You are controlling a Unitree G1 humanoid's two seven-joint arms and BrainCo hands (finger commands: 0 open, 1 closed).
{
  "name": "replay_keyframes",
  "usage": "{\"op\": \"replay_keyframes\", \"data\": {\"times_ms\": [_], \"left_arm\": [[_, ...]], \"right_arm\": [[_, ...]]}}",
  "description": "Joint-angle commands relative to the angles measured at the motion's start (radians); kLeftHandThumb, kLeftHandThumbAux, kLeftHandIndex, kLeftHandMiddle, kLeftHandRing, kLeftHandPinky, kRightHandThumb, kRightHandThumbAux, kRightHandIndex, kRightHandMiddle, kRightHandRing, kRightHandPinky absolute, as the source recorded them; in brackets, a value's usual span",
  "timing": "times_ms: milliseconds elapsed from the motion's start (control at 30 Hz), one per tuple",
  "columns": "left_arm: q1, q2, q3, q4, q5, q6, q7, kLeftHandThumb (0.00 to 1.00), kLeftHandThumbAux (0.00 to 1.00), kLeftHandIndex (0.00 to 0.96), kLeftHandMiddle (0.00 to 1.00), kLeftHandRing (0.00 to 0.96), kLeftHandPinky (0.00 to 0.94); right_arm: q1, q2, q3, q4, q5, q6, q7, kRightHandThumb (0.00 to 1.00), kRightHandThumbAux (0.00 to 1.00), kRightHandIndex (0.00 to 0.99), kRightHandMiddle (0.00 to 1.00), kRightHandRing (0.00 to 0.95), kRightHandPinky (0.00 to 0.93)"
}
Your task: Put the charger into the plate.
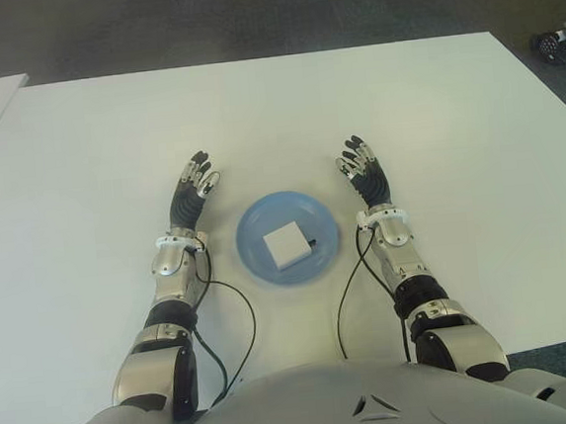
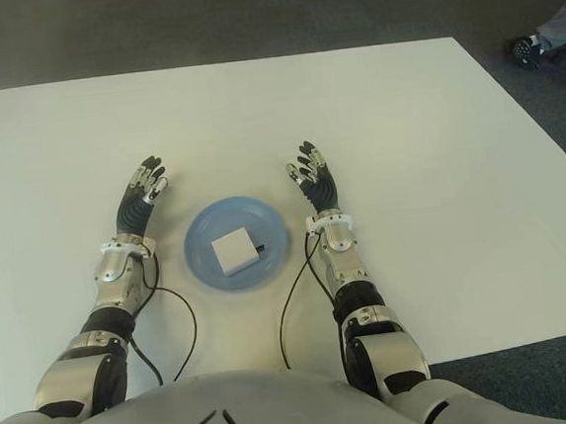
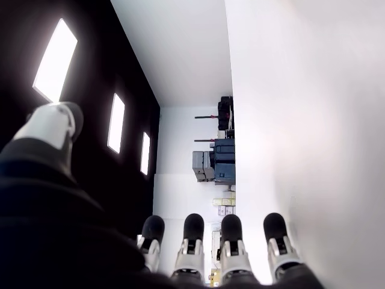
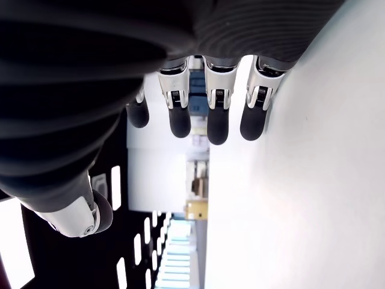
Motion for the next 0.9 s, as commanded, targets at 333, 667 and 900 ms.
{"op": "replay_keyframes", "data": {"times_ms": [333,667,900], "left_arm": [[0.02,0.015,0.003,0.068,0.047,0.029,0.042,0.0,0.537,0.0,0.0,0.0,0.0],[-0.012,0.026,-0.003,0.098,0.07,0.016,0.052,0.0,0.527,0.0,0.002,0.0,0.0],[-0.033,0.025,-0.005,0.12,0.074,0.008,0.051,0.0,0.531,0.0,0.003,0.0,0.0]], "right_arm": [[0.029,0.003,-0.011,0.036,0.01,0.052,-0.005,0.079,0.603,0.014,0.106,0.104,0.121],[0.028,0.003,-0.015,0.043,0.01,0.047,-0.005,0.079,0.592,0.016,0.107,0.105,0.124],[0.029,0.004,-0.018,0.042,0.011,0.049,-0.003,0.081,0.591,0.017,0.106,0.104,0.124]]}}
